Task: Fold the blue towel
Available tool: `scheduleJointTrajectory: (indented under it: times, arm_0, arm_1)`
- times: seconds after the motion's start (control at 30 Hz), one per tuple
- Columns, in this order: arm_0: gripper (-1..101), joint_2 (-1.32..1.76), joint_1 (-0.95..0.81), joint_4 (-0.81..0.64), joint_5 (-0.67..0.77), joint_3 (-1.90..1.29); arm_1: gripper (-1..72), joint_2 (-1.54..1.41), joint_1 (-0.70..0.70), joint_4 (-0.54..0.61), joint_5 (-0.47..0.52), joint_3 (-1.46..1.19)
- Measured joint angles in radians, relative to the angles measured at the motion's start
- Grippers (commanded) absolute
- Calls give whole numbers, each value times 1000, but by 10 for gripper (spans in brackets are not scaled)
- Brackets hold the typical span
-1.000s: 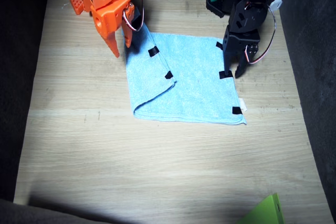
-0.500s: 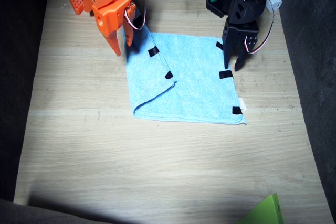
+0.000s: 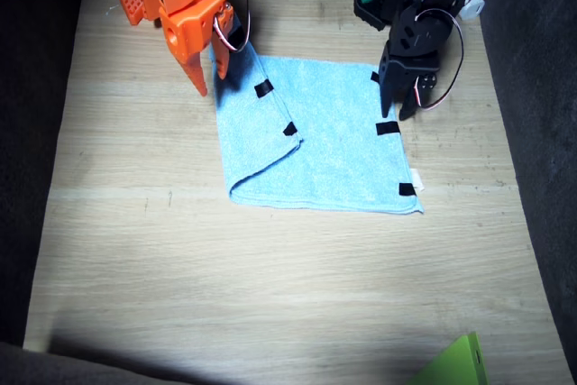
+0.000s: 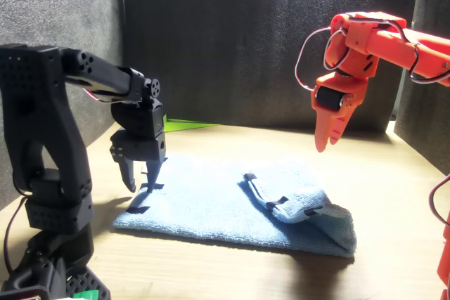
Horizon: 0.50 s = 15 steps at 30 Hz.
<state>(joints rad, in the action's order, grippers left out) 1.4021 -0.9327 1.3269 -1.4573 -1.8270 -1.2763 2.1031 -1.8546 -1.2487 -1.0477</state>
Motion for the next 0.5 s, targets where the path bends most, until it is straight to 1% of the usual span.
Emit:
scheduleJointTrajectory:
  times: [0.07,0.13,0.2,0.23,0.5]
  arm_0:
    - [183,-21,-5,12,2,34]
    - [152,-43,-18,18,2,64]
    - [11,-58,-14,23,-3,92]
    - [-2,-63,-14,26,-5,101]
    - [-2,-98,14,52,-3,135]
  arm_1:
    - [225,0,0,0,0,0]
    - [225,0,0,0,0,0]
    - [225,0,0,0,0,0]
    - [225,0,0,0,0,0]
    - [224,-2,0,0,2,0]
